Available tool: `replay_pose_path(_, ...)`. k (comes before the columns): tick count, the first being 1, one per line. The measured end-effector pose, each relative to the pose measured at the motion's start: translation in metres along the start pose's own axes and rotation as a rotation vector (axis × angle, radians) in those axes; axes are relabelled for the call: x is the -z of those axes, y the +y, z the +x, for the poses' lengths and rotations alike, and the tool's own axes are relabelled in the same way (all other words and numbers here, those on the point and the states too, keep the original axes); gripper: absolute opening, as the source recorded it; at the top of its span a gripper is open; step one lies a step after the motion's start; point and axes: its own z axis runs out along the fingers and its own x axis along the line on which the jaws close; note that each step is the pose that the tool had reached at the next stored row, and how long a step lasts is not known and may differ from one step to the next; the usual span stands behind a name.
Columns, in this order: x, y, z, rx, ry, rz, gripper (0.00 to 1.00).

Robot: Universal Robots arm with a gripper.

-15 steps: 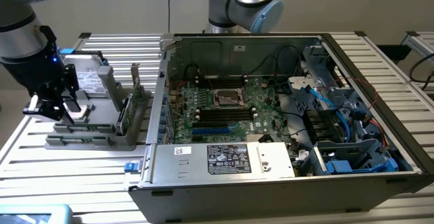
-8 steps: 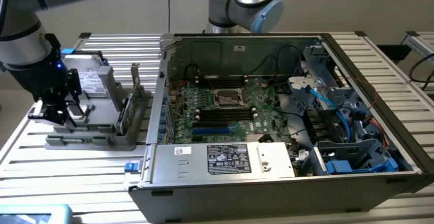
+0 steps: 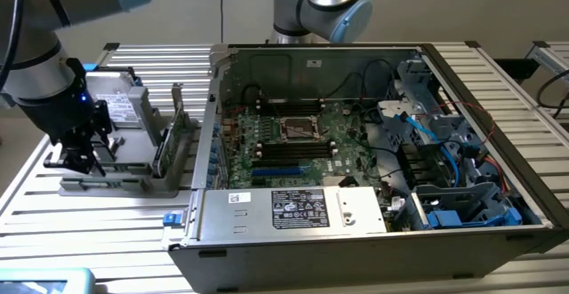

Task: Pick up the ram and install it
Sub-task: 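Pick up the ram and move it above insertion slot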

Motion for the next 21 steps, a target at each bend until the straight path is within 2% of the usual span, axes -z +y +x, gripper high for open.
replay_pose_path(17,-0.0309,-0.0009,0.001,0.0,0.0011,0.0,0.42)
replay_pose_path(21,-0.0343,-0.0008,0.001,0.0,0.0019,-0.0001,0.42)
